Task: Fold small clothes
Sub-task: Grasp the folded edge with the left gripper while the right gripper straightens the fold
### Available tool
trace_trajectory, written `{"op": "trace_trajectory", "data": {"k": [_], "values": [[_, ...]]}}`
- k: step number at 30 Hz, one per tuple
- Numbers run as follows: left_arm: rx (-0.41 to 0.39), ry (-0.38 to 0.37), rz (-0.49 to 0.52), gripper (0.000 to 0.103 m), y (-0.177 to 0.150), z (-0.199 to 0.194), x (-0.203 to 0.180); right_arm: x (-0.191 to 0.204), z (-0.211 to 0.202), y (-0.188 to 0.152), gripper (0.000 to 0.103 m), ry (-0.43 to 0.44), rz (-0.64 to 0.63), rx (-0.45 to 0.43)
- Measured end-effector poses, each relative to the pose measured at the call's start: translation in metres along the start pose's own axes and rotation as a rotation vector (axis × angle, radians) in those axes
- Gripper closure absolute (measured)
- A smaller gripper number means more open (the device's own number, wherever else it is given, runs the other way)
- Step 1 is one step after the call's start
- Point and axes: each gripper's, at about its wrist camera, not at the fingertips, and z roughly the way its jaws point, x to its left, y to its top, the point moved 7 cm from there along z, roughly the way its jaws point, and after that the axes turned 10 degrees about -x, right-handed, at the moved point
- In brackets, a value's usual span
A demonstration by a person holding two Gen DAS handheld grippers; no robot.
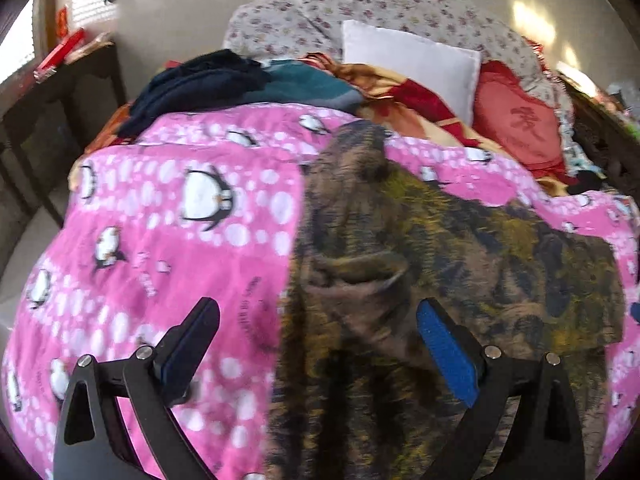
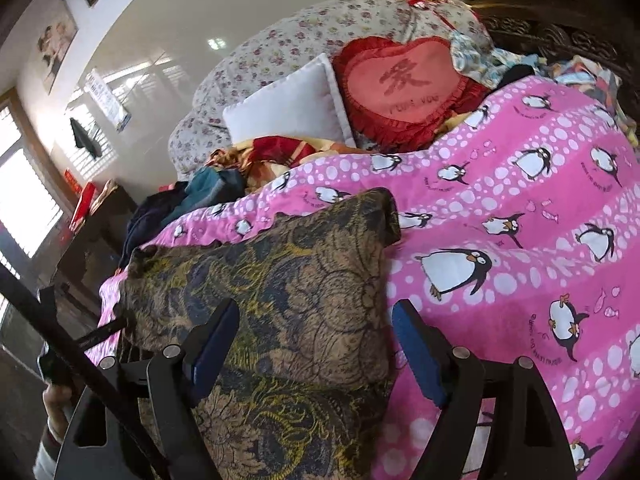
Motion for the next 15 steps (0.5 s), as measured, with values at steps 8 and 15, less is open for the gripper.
{"op": "trace_trajectory", "data": {"k": [8, 15], "values": [[0.010, -0.045, -0.042, 0.090, 0.015, 0.009, -0.014, -0.014, 0.036, 0.020, 0.020, -0.081, -0.007, -0.001], [-0.041, -0.090, -0.044, 0.097, 0.051, 0.006, -0.021, -0.006, 0.057, 0.033, 0.087, -0.077, -0.048, -0.011]]}}
